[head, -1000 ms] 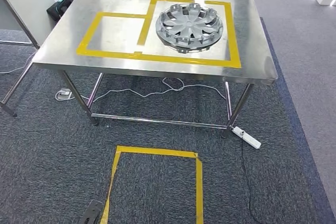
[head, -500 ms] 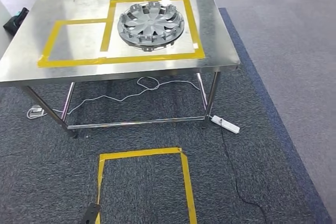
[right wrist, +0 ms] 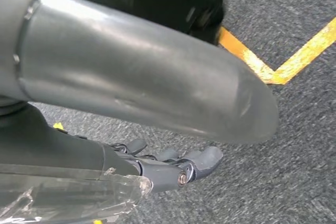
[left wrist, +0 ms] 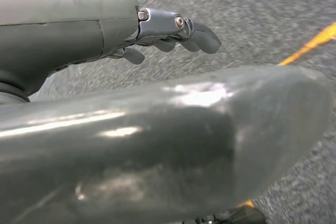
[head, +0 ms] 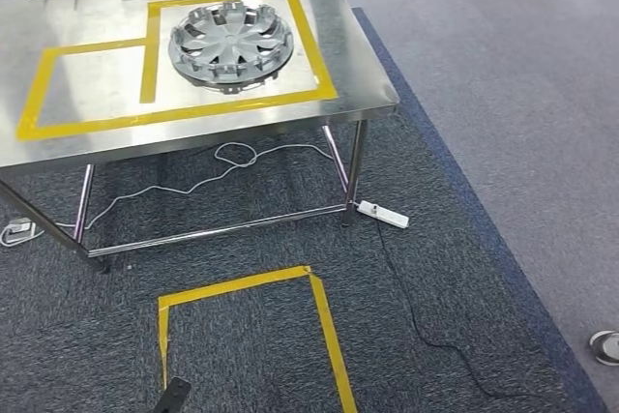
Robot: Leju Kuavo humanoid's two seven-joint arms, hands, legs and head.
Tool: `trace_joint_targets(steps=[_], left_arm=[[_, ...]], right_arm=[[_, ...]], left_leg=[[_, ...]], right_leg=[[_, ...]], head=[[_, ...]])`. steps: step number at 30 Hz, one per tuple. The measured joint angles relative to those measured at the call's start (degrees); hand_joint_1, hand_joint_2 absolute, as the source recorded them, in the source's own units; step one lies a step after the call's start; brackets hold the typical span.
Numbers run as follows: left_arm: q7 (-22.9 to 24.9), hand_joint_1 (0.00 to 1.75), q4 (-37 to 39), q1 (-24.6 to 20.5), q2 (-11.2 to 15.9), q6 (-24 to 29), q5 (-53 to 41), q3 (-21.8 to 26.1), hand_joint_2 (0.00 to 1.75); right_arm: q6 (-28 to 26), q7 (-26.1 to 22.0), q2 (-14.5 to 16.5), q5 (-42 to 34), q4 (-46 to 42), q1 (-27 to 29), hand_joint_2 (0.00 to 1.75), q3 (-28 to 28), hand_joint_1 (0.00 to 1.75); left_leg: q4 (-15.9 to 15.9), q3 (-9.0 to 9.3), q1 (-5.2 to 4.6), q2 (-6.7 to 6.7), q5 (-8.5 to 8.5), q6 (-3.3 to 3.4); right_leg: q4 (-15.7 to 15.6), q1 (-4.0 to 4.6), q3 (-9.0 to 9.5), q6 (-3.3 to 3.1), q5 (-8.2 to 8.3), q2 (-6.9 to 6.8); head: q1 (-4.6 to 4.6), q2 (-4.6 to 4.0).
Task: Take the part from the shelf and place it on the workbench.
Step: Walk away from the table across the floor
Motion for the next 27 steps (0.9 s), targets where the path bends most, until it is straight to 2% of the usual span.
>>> trace_joint_targets(steps=[1,3,4,5,7,9,10,11,12,13,15,16,17,18,19,20,21,23,24,25,26,27], left_arm=[[0.00,0.00,0.00,-0.03,-0.02,-0.04,-0.23,-0.21,0.00],[0.00,0.00,0.00,-0.16,-0.07,-0.04,-0.50,-0.59,0.00],[0.00,0.00,0.00,-0.24,-0.09,-0.04,-0.59,-0.70,0.00],[-0.01,0.00,0.00,-0.30,-0.10,-0.02,-0.63,-0.78,0.00],[-0.03,0.00,0.00,-0.22,-0.13,0.02,-0.60,-0.82,0.00],[-0.04,0.00,0.00,0.12,-0.27,0.10,-0.44,-0.82,0.00],[-0.04,0.00,0.00,0.27,-0.35,0.14,-0.34,-0.82,0.00],[-0.03,0.00,0.00,0.36,-0.42,0.16,-0.26,-0.82,0.00],[-0.02,0.00,0.00,0.39,-0.46,0.17,-0.20,-0.82,0.00],[-0.01,0.00,0.00,0.40,-0.48,0.20,-0.16,-0.82,0.00],[0.01,0.00,0.00,0.37,-0.63,0.61,-0.18,-0.82,0.00],[-0.02,0.00,0.00,0.35,-0.75,1.05,-0.14,-0.82,0.00],[-0.16,0.00,0.00,0.32,-0.89,1.42,0.11,-0.82,0.00],[-0.39,0.00,0.00,0.28,-0.97,1.67,0.59,-0.77,0.00],[-0.69,0.00,0.00,0.25,-1.02,1.75,1.09,-0.70,0.00],[-1.02,0.00,0.00,0.23,-1.05,1.66,1.55,-0.63,0.00],[-1.29,0.00,0.00,0.26,-1.05,1.54,1.84,-0.57,0.00],[-1.60,0.00,0.00,0.45,-1.04,1.28,2.23,-0.40,0.00],[-1.66,0.00,0.00,0.55,-1.01,1.15,2.54,-0.25,0.00],[-1.67,0.00,0.00,0.62,-0.96,0.95,2.84,-0.02,0.00],[-1.69,0.00,0.00,0.64,-0.92,0.72,3.01,0.22,0.00],[-1.72,0.00,0.00,0.64,-0.90,0.47,3.10,0.40,0.00]], right_arm=[[0.24,-0.11,0.03,0.15,0.01,-0.13,0.00,0.16,0.00],[0.48,-0.25,0.06,0.34,0.04,-0.17,0.00,0.44,0.00],[0.55,-0.28,0.08,0.42,0.05,-0.10,0.00,0.54,0.00],[0.61,-0.30,0.09,0.52,0.05,-0.07,0.00,0.63,0.00],[0.80,-0.33,0.14,0.70,0.06,-0.13,0.00,0.83,0.00],[0.99,-0.32,0.15,0.76,0.08,-0.15,0.00,0.97,0.00],[1.05,-0.29,0.15,0.78,0.09,-0.06,0.00,0.99,0.00],[1.08,-0.26,0.15,0.82,0.10,0.04,0.00,0.99,0.00],[1.08,-0.23,0.15,0.89,0.11,0.11,0.00,0.99,0.00],[1.08,-0.22,0.15,0.98,0.11,0.15,0.00,1.00,0.00],[1.07,-0.28,0.15,1.17,0.12,0.03,0.00,1.02,0.00],[1.06,-0.36,0.15,1.25,0.12,-0.01,0.00,1.04,0.00],[1.04,-0.45,0.15,1.29,0.12,0.01,0.00,1.05,0.00],[1.02,-0.54,0.16,1.37,0.13,0.13,0.00,1.05,0.00],[0.99,-0.61,0.16,1.48,0.13,0.34,0.00,1.06,0.00],[0.96,-0.64,0.17,1.62,0.14,0.48,0.00,1.06,0.00],[0.93,-0.66,0.17,1.81,0.16,0.52,0.00,1.07,0.00],[0.93,-0.65,0.18,2.17,0.19,0.28,0.00,1.15,0.00],[0.94,-0.65,0.19,2.31,0.20,0.16,0.00,1.24,0.00],[0.95,-0.64,0.20,2.40,0.21,0.16,0.00,1.33,0.00],[0.95,-0.62,0.20,2.48,0.22,0.25,0.00,1.40,0.00],[0.96,-0.58,0.21,2.55,0.22,0.34,0.00,1.47,0.00]], left_leg=[[-0.01,0.14,-0.16,0.48,-0.05,-0.29],[-0.18,0.43,-0.16,1.39,-0.08,-0.94],[-0.03,0.48,-0.05,1.02,-0.35,-1.34],[0.82,0.24,0.07,0.03,-1.18,-1.71],[5.99,-1.87,0.24,-2.74,-4.66,-2.18],[13.41,-5.16,0.28,-3.88,-8.17,-2.24],[15.45,-6.11,0.28,-4.01,-8.57,-2.23],[15.54,-6.16,0.32,-4.10,-7.88,-2.21],[13.44,-5.13,0.40,-4.33,-6.24,-2.21],[9.94,-3.35,0.57,-5.00,-4.25,-2.26],[2.72,0.17,1.05,-7.59,-1.57,-2.28],[0.71,1.10,1.18,-8.52,-1.17,-2.09],[-0.16,1.42,1.16,-8.90,-1.20,-1.74],[-0.20,1.40,1.11,-8.42,-1.09,-1.20],[-0.30,1.36,1.09,-7.83,-0.88,-0.70],[-0.39,1.30,1.10,-7.24,-0.59,-0.22],[-0.48,1.23,1.14,-6.54,-0.27,0.18],[-0.53,0.97,0.99,-5.04,-0.01,0.58],[-0.53,0.81,0.87,-4.22,0.02,0.66],[-0.53,0.66,0.75,-3.43,0.05,0.70],[-0.52,0.57,0.64,-2.69,0.08,0.72],[-0.52,0.53,0.54,-1.99,0.10,0.73]], right_leg=[[-1.28,0.16,0.53,-0.33,0.10,-0.54],[-1.52,0.32,0.39,-1.13,0.23,0.57],[-1.67,0.25,0.36,-1.48,0.41,1.14],[-1.85,0.12,0.48,-1.89,0.65,1.71],[-2.09,-0.17,0.46,-2.54,1.15,2.91],[-2.09,-0.26,0.06,-2.77,1.48,4.43],[-2.08,-0.30,-0.07,-2.70,1.61,5.24],[-2.08,-0.36,-0.15,-2.57,1.73,6.05],[-2.06,-0.47,-0.18,-2.37,1.85,6.82],[-2.05,-0.59,-0.19,-2.12,1.99,7.59],[-1.82,-0.58,-0.40,-1.42,2.10,9.05],[-1.81,-0.57,-0.70,-1.06,2.13,9.69],[-1.92,-0.58,-0.99,-0.69,2.12,10.27],[-2.21,-0.72,-1.22,-0.35,2.22,10.77],[-2.19,-0.82,-1.49,-0.06,2.24,10.64],[-1.50,-0.85,-1.85,0.17,1.71,9.68],[0.44,-0.83,-2.72,0.33,0.44,8.23],[7.55,-0.74,-5.81,0.54,-3.85,5.16],[11.40,-0.75,-7.47,0.66,-5.82,4.45],[13.90,-0.75,-8.39,0.72,-6.87,4.10],[14.30,-0.75,-8.22,0.70,-6.85,3.92],[12.37,-0.73,-6.78,0.58,-5.84,3.70]], head=[[-0.10,0.00],[-0.31,0.00],[-0.33,0.00],[-0.38,0.00],[-0.55,0.00],[-0.62,0.00],[-0.62,0.00],[-0.61,0.00],[-0.61,0.00],[-0.61,0.00],[-0.70,0.00],[-0.76,0.00],[-0.81,0.00],[-0.79,0.00],[-0.80,0.00],[-0.67,0.00],[-0.49,0.00],[-0.15,0.00],[-0.09,0.00],[-0.06,0.00],[-0.06,0.00],[-0.06,0.00]])
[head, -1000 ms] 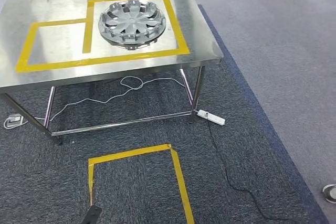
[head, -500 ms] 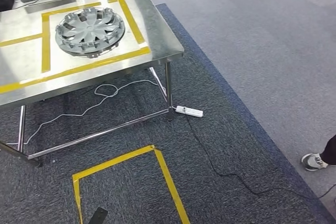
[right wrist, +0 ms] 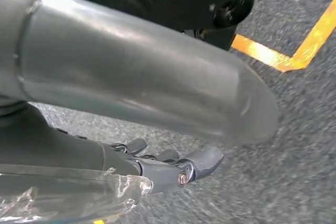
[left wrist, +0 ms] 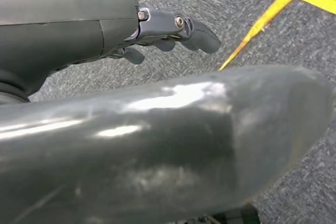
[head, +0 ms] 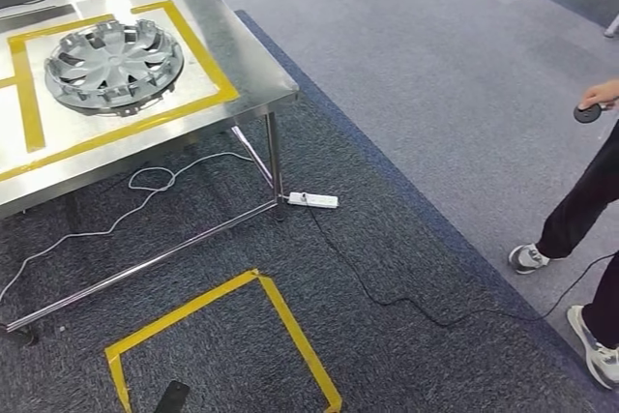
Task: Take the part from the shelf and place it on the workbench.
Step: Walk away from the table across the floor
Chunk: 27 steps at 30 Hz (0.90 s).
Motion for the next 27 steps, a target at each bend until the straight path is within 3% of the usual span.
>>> trace_joint_targets(steps=[3,5,7,9,11,12,13,14,16,18,20,22,24,25,27], left_arm=[[-0.03,0.00,0.00,0.02,-0.05,-0.36,-0.15,0.26,0.00],[0.02,0.00,0.00,0.02,-0.04,-0.36,-0.34,0.35,0.00],[0.16,0.00,0.00,-0.06,-0.04,-0.33,-0.62,0.39,0.00],[0.32,0.00,0.00,-0.09,-0.05,-0.30,-0.78,0.39,0.00],[0.45,0.00,0.01,0.06,-0.04,-0.28,-0.84,0.39,0.00],[0.50,0.00,0.01,0.19,-0.04,-0.27,-0.85,0.39,0.00],[0.55,0.00,0.02,0.31,-0.05,-0.27,-0.85,0.39,0.00],[0.59,0.00,0.02,0.40,-0.05,-0.27,-0.84,0.39,0.00],[0.66,0.00,0.02,0.44,-0.05,-0.26,-0.83,0.40,0.00],[0.68,0.00,0.03,0.45,-0.05,-0.21,-0.72,0.42,0.00],[0.67,0.00,0.04,0.40,-0.09,-0.17,-0.52,0.43,0.00],[0.59,0.00,0.04,0.32,-0.15,-0.18,-0.27,0.46,0.00],[0.16,0.00,0.04,0.25,-0.15,-0.29,-0.02,0.56,0.00],[-0.23,0.00,0.04,0.26,-0.17,-0.36,0.10,0.65,0.00],[-1.14,0.00,0.04,0.38,-0.24,-0.49,0.50,0.85,0.00]], right_arm=[[0.07,0.10,0.05,0.19,0.01,-0.17,0.00,0.22,0.00],[0.12,0.17,0.15,0.33,0.01,-0.32,0.00,0.43,0.00],[0.14,0.34,0.21,0.53,0.01,-0.16,0.00,0.51,0.00],[0.14,0.45,0.22,0.70,0.01,-0.10,0.00,0.55,0.00],[0.16,0.45,0.23,0.77,0.01,-0.20,0.00,0.64,0.00],[0.18,0.46,0.23,0.78,0.01,-0.21,0.00,0.71,0.00],[0.19,0.47,0.24,0.79,0.01,-0.15,0.00,0.78,0.00],[0.21,0.49,0.25,0.80,0.01,-0.08,0.00,0.85,0.00],[0.20,0.54,0.25,0.85,0.01,-0.01,0.00,0.92,0.00],[0.21,0.57,0.25,0.94,0.01,-0.10,0.00,0.97,0.00],[0.23,0.60,0.25,1.03,0.01,-0.18,0.00,1.01,0.00],[0.24,0.60,0.25,1.08,0.01,-0.01,0.00,1.01,0.00],[0.28,0.61,0.25,1.11,0.01,0.16,0.00,1.01,0.00],[0.33,0.62,0.25,1.14,0.01,0.09,0.00,1.02,0.00],[0.45,0.62,0.25,1.17,0.01,-0.14,0.00,1.03,0.00]], left_leg=[[0.10,0.25,-0.38,1.73,-0.09,-0.40],[0.17,0.50,-0.53,2.65,-0.18,-1.09],[0.11,0.75,-0.31,3.28,-0.25,-1.90],[1.72,0.14,-0.08,1.62,-1.68,-2.65],[7.81,-2.69,0.00,-1.04,-5.22,-3.06],[11.76,-4.65,0.00,-1.69,-6.94,-3.15],[14.85,-6.29,-0.01,-1.98,-7.81,-3.21],[16.17,-7.18,-0.01,-2.11,-7.53,-3.22],[12.44,-5.99,0.06,-2.53,-3.87,-3.13],[4.87,-3.02,0.40,-4.88,0.02,-2.95],[0.92,-1.58,0.56,-6.64,1.04,-2.63],[0.58,-1.52,0.48,-5.87,0.89,-2.00],[0.37,-1.42,0.56,-4.66,0.97,-1.17],[0.27,-1.36,0.58,-3.94,0.98,-0.81],[0.28,-1.31,0.35,-2.46,0.83,-0.38]], right_leg=[[-11.56,0.37,7.22,-0.71,4.14,-2.97],[-14.34,0.70,8.68,-1.10,5.11,-4.07],[-14.39,0.75,8.49,-1.66,5.64,-2.88],[-14.76,0.54,8.64,-2.43,6.19,-1.77],[-14.92,0.40,8.54,-2.96,6.60,-0.53],[-14.92,0.41,8.39,-3.10,6.69,0.19],[-14.91,0.43,8.31,-3.14,6.71,0.96],[-14.90,0.44,8.28,-3.14,6.71,1.74],[-14.86,0.38,8.36,-3.03,6.71,3.32],[-14.61,0.39,8.21,-2.56,6.61,4.85],[-14.32,0.42,7.62,-1.81,6.56,6.08],[-14.41,0.25,6.96,-1.05,6.63,7.11],[-13.04,0.29,6.01,-0.46,5.69,5.54],[-10.70,0.36,4.86,-0.24,4.33,3.97],[-3.19,0.41,1.04,0.10,0.66,1.06]], head=[[-0.01,0.00],[-0.10,0.00],[-0.20,0.00],[-0.34,0.00],[-0.58,0.00],[-0.64,0.00],[-0.66,0.00],[-0.66,0.00],[-0.66,0.00],[-0.72,0.00],[-0.72,0.00],[-0.69,0.00],[-0.49,0.00],[-0.30,0.00],[0.01,0.00]])
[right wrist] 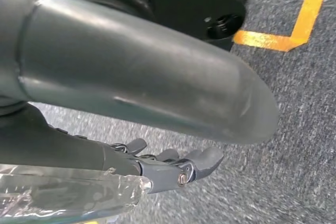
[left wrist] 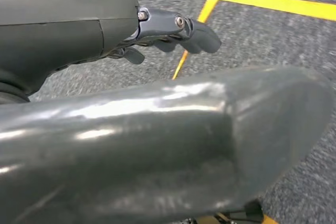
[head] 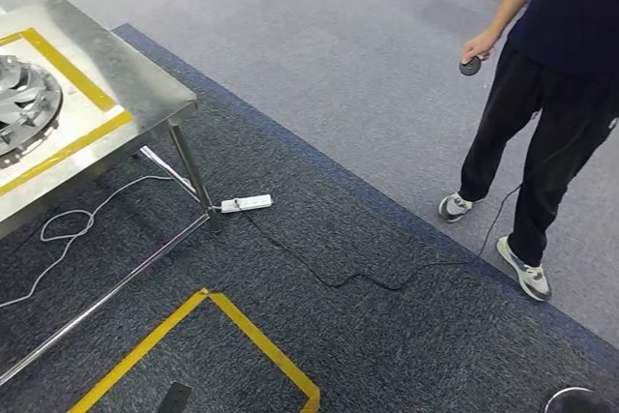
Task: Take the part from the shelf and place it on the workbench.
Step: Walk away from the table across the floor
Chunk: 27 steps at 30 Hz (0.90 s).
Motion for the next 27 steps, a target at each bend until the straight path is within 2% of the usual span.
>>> trace_joint_targets(steps=[1,2,3,4,5,7,8,10,11,13,15,16,17,18,19,20,21,22,23,24,26,27], left_arm=[[-0.48,0.00,0.00,0.06,-0.03,-0.11,0.36,0.18,0.00],[-0.93,0.00,0.00,0.07,-0.03,-0.24,0.77,0.47,0.00],[-1.36,0.00,0.00,0.03,-0.04,-0.37,1.20,0.81,0.00],[-1.69,0.00,0.00,-0.05,-0.08,-0.46,1.54,1.16,0.00],[-1.87,0.00,0.00,-0.14,-0.12,-0.49,1.74,1.46,0.00],[-1.99,0.00,0.00,-0.29,-0.19,-0.46,1.92,1.96,0.00],[-2.00,0.00,0.00,-0.38,-0.20,-0.43,1.95,2.17,0.00],[-2.02,0.00,-0.01,-0.57,-0.22,-0.40,2.02,2.44,0.00],[-2.03,0.00,-0.02,-0.68,-0.23,-0.39,2.02,2.48,0.00],[-2.09,0.00,-0.03,-0.82,-0.25,-0.37,2.03,2.59,0.00],[-2.12,0.00,-0.02,-0.75,-0.23,-0.34,2.03,2.76,0.00],[-2.12,0.00,-0.02,-0.64,-0.25,-0.33,2.03,2.84,0.00],[-2.12,0.00,-0.02,-0.54,-0.26,-0.30,2.03,2.89,0.00],[-2.12,0.00,-0.02,-0.50,-0.27,-0.26,2.03,2.92,0.00],[-2.14,0.00,-0.02,-0.50,-0.26,-0.18,2.03,2.94,0.00],[-2.29,0.00,-0.02,-0.53,-0.25,0.06,2.03,2.99,0.00],[-2.55,0.00,-0.02,-0.54,-0.23,0.43,2.03,3.07,0.00],[-2.88,0.00,-0.02,-0.56,-0.23,0.85,2.14,3.19,0.00],[-3.27,0.00,-0.03,-0.59,-0.25,1.24,2.31,3.34,0.00],[-3.57,0.00,-0.03,-0.62,-0.28,1.46,2.57,3.54,0.00],[-3.89,0.00,-0.04,-0.73,-0.31,1.57,3.27,3.98,0.00],[-3.92,0.00,-0.04,-0.76,-0.31,1.51,3.55,4.25,0.00]], right_arm=[[0.07,-0.01,0.00,0.02,0.00,-0.04,0.00,0.01,0.00],[0.11,-0.03,0.00,0.05,0.00,0.02,0.00,0.01,0.00],[0.14,-0.07,0.00,0.10,0.00,0.09,0.00,0.01,0.00],[0.15,-0.11,0.00,0.17,0.00,0.14,0.00,0.01,0.00],[0.16,-0.15,0.00,0.26,0.00,0.10,0.00,0.00,0.00],[0.21,-0.19,0.01,0.43,0.00,-0.16,0.00,0.01,0.00],[0.24,-0.19,0.02,0.49,0.00,-0.26,0.00,0.02,0.00],[0.27,-0.19,0.01,0.55,0.00,-0.26,0.00,0.02,0.00],[0.26,-0.19,0.01,0.57,0.00,-0.18,0.00,0.01,0.00],[0.25,-0.19,0.01,0.63,0.00,-0.15,0.00,0.01,0.00],[0.26,-0.19,0.02,0.66,0.00,-0.23,0.00,0.01,0.00],[0.22,-0.19,0.02,0.67,0.00,-0.26,0.00,0.01,0.00],[0.16,-0.17,0.01,0.67,0.00,-0.22,0.00,0.01,0.00],[0.10,-0.16,0.01,0.68,0.00,-0.16,0.00,0.01,0.00],[0.00,-0.13,0.00,0.69,0.00,-0.11,0.00,0.01,0.00],[-0.10,-0.10,0.01,0.69,0.00,-0.09,0.00,0.01,0.00],[-0.22,-0.06,0.01,0.69,0.00,-0.12,0.00,0.01,0.00],[-0.38,0.01,0.02,0.68,0.00,-0.19,0.00,0.01,0.00],[-0.56,0.10,0.02,0.66,0.00,-0.22,0.00,0.01,0.00],[-0.72,0.20,0.02,0.66,0.00,-0.17,0.00,0.01,0.00],[-0.98,0.37,0.01,0.65,0.00,0.14,0.00,0.00,0.00],[-1.04,0.41,0.00,0.68,0.01,0.28,0.00,0.00,0.00]], left_leg=[[0.01,0.02,-0.11,0.78,-0.07,0.07],[0.02,0.07,-0.17,1.49,-0.15,0.09],[0.03,0.17,-0.21,2.15,-0.24,0.05],[0.03,0.34,-0.22,2.76,-0.37,-0.05],[0.04,0.58,-0.25,3.33,-0.53,-0.21],[0.13,1.06,-0.56,4.29,-0.95,-0.76],[0.13,1.24,-0.70,4.72,-1.07,-1.08],[-0.04,1.50,-0.70,5.65,-1.11,-1.75],[0.04,1.55,-0.56,5.44,-1.29,-2.10],[2.59,0.52,-0.34,3.31,-3.28,-2.63],[9.69,-2.83,-0.27,0.92,-7.05,-2.77],[13.48,-4.74,-0.28,0.53,-8.47,-2.78],[15.92,-6.09,-0.28,0.36,-8.91,-2.77],[16.31,-6.52,-0.27,0.27,-8.16,-2.73],[14.41,-5.86,-0.24,0.06,-6.36,-2.66],[11.03,-4.43,-0.15,-0.59,-4.11,-2.59],[7.05,-2.77,-0.03,-1.84,-2.14,-2.54],[3.79,-1.37,0.13,-2.98,-0.90,-2.45],[1.77,-0.55,0.21,-3.82,-0.42,-2.32],[0.87,-0.22,0.17,-4.11,-0.46,-2.09],[0.62,-0.07,0.12,-2.98,-0.51,-1.31],[0.52,0.01,0.13,-2.37,-0.46,-0.84]], right_leg=[[3.42,-0.05,-1.80,0.12,-1.24,-0.53],[5.12,-0.10,-2.73,0.19,-1.42,-0.78],[4.67,-0.12,-2.54,0.20,-0.53,-0.99],[1.94,-0.14,-1.14,0.14,1.25,-1.36],[-2.06,-0.12,1.03,0.05,3.30,-2.25],[-8.65,0.04,4.59,-0.44,5.78,-4.16],[-10.03,0.16,5.34,-0.78,6.12,-4.58],[-10.33,0.36,5.33,-1.60,6.23,-3.59],[-10.44,0.34,5.27,-1.98,6.38,-3.03],[-10.77,0.14,5.30,-2.73,6.76,-1.92],[-10.86,0.03,5.22,-3.14,6.94,-0.69],[-10.85,0.03,5.17,-3.24,6.98,0.03],[-10.84,0.05,5.15,-3.26,6.99,0.80],[-10.83,0.04,5.16,-3.26,7.00,1.59],[-10.82,0.00,5.19,-3.20,7.03,2.40],[-10.81,-0.07,5.23,-3.07,7.06,3.19],[-10.68,-0.02,5.16,-2.83,7.05,3.95],[-10.50,0.03,5.00,-2.53,7.02,4.70],[-10.37,0.07,4.76,-2.19,6.99,5.31],[-10.36,0.07,4.48,-1.82,6.99,5.88],[-10.52,-0.14,4.06,-1.14,7.04,6.51],[-9.95,-0.13,3.68,-0.87,6.61,5.61]], head=[[0.01,0.00],[0.00,0.00],[0.01,0.00],[0.02,0.00],[0.03,0.00],[0.00,0.00],[-0.06,0.00],[-0.20,0.00],[-0.22,0.00],[-0.42,0.00],[-0.67,0.00],[-0.71,0.00],[-0.73,0.00],[-0.72,0.00],[-0.73,0.00],[-0.74,0.00],[-0.76,0.00],[-0.78,0.00],[-0.79,0.00],[-0.81,0.00],[-0.82,0.00],[-0.67,0.00]])
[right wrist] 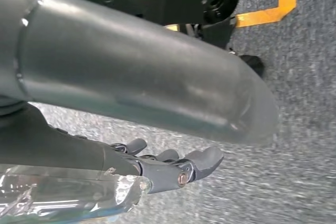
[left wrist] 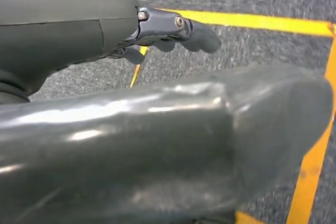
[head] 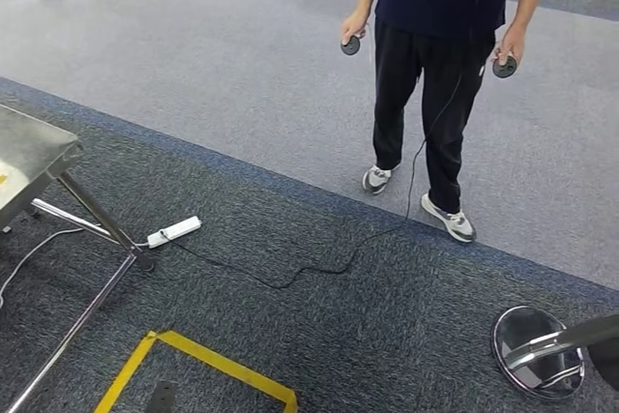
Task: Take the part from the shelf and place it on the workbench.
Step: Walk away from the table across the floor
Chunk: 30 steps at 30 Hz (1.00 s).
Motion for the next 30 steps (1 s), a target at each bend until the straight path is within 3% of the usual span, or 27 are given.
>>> trace_joint_targets(steps=[1,3,5,6,7,8,10,12,14,16,19,20,21,22,23,25,27,29,30], left_arm=[[0.14,0.00,0.00,0.01,0.03,-0.28,0.32,0.27,0.00],[0.92,0.00,0.00,0.22,0.07,-1.50,1.09,0.89,0.00],[2.08,0.00,0.00,0.51,0.13,-2.99,1.98,1.61,0.00],[2.54,0.00,0.00,0.58,0.17,-3.50,2.26,1.96,0.00],[2.85,0.00,0.00,0.59,0.19,-3.84,2.40,2.23,0.00],[3.02,0.00,0.00,0.57,0.19,-4.03,2.45,2.43,0.00],[3.14,0.00,0.00,0.56,0.21,-4.22,2.46,2.72,0.00],[3.18,0.00,0.00,0.55,0.26,-4.27,2.47,2.92,0.00],[3.25,0.00,0.00,0.50,0.30,-4.28,2.48,2.99,0.00],[3.34,0.00,0.00,0.44,0.35,-4.29,2.48,3.08,0.00],[3.37,0.00,0.00,0.56,0.41,-4.30,2.48,3.34,0.00],[3.39,0.00,0.00,0.67,0.41,-4.31,2.49,3.39,0.00],[3.42,0.00,0.00,0.75,0.42,-4.31,2.50,3.41,0.00],[3.45,0.00,0.00,0.81,0.44,-4.31,2.51,3.44,0.00],[3.48,0.00,0.00,0.81,0.47,-4.31,2.51,3.48,0.00],[3.50,0.00,0.00,0.76,0.51,-4.31,2.52,3.58,0.00],[3.51,0.00,0.00,0.65,0.49,-4.32,2.52,3.69,0.00],[3.52,0.00,0.00,0.48,0.43,-4.33,2.52,3.74,0.00],[3.52,0.00,0.00,0.41,0.46,-4.33,2.52,3.75,0.00]], right_arm=[[-0.03,0.03,0.00,0.08,0.01,0.01,0.00,0.00,0.00],[0.00,0.09,0.00,0.36,0.01,-0.22,0.00,0.01,0.00],[0.14,0.20,0.00,0.74,0.00,-0.33,0.00,0.02,0.00],[0.22,0.31,0.00,0.91,0.00,-0.26,0.00,0.02,0.00],[0.27,0.42,0.00,1.06,0.01,-0.18,0.00,0.02,0.00],[0.30,0.52,0.00,1.14,0.01,-0.15,0.00,0.02,0.00],[0.34,0.57,0.01,1.18,0.01,-0.34,0.00,0.03,0.00],[0.39,0.60,0.02,1.19,0.01,-0.52,0.00,0.05,0.00],[0.39,0.61,0.00,1.20,0.01,-0.44,0.00,0.07,0.00],[0.38,0.61,-0.02,1.24,0.01,-0.36,0.00,0.07,0.00],[0.41,0.61,-0.02,1.29,0.01,-0.49,0.00,0.08,0.00],[0.43,0.61,-0.02,1.30,0.01,-0.49,0.00,0.09,0.00],[0.45,0.61,-0.02,1.30,0.01,-0.43,0.00,0.10,0.00],[0.46,0.61,-0.02,1.31,0.01,-0.38,0.00,0.11,0.00],[0.46,0.61,-0.01,1.31,0.01,-0.34,0.00,0.13,0.00],[0.46,0.61,-0.02,1.31,0.01,-0.38,0.00,0.18,0.00],[0.47,0.61,-0.02,1.31,0.01,-0.42,0.00,0.24,0.00],[0.47,0.61,-0.02,1.32,0.01,-0.20,0.00,0.26,0.00],[0.47,0.61,-0.02,1.32,0.01,-0.04,0.00,0.26,0.00]], left_leg=[[-0.11,0.07,0.02,0.69,0.05,0.41],[-0.14,0.14,-0.18,2.12,-0.02,0.92],[-0.11,0.22,-0.43,3.73,-0.17,1.09],[-0.09,0.28,-0.50,4.45,-0.26,1.11],[-0.08,0.41,-0.54,5.08,-0.38,1.07],[-0.07,0.62,-0.55,5.65,-0.54,0.94],[0.01,1.12,-0.84,6.68,-1.00,0.44],[0.05,1.46,-1.16,7.58,-1.27,-0.15],[-0.10,1.65,-1.11,8.51,-1.37,-0.71],[1.25,1.25,-0.85,7.25,-2.67,-1.25],[11.09,-3.35,-0.66,3.49,-7.59,-1.57],[14.33,-5.11,-0.66,3.01,-8.51,-1.60],[15.86,-6.16,-0.65,2.79,-8.35,-1.60],[15.30,-6.25,-0.62,2.63,-7.09,-1.58],[12.65,-5.28,-0.54,2.36,-5.01,-1.56],[5.17,-2.13,-0.14,0.37,-1.28,-1.60],[0.99,-0.39,0.04,-1.21,-0.18,-1.32],[0.56,-0.25,-0.11,-0.64,-0.15,-0.46],[0.46,-0.21,-0.13,-0.11,-0.05,0.02]], right_leg=[[1.64,0.06,-0.83,0.23,-1.06,-1.46],[8.43,0.17,-4.10,0.52,-4.79,-4.96],[15.20,0.10,-7.39,0.74,-7.49,-6.21],[16.03,0.07,-7.74,0.77,-7.34,-6.44],[14.49,0.06,-6.86,0.74,-6.11,-6.65],[11.01,0.07,-4.93,0.64,-4.23,-7.18],[3.40,0.27,-0.66,0.22,-1.25,-9.67],[0.32,0.53,1.05,-0.39,-0.42,-10.85],[0.16,0.63,0.90,-1.14,-0.17,-9.47],[-0.27,0.49,0.94,-1.90,0.17,-8.20],[-0.50,0.29,0.95,-2.47,0.42,-6.19],[-0.49,0.29,0.94,-2.51,0.42,-5.42],[-0.49,0.29,0.95,-2.52,0.41,-4.62],[-0.48,0.25,0.98,-2.47,0.43,-3.80],[-0.46,0.18,1.00,-2.38,0.47,-3.00],[-0.22,0.12,0.84,-1.89,0.51,-1.45],[-0.09,0.13,0.44,-1.20,0.56,-0.24],[-0.41,-0.04,-0.05,-0.47,0.77,0.64],[-0.25,-0.08,-0.29,-0.18,0.64,0.28]], head=[[0.23,0.00],[0.62,0.00],[0.64,0.00],[0.66,0.00],[0.66,0.00],[0.67,0.00],[0.69,0.00],[0.58,0.00],[0.49,0.00],[0.30,0.00],[-0.12,0.00],[-0.15,0.00],[-0.16,0.00],[-0.15,0.00],[-0.14,0.00],[-0.21,0.00],[-0.27,0.00],[-0.27,0.00],[-0.23,0.00]])
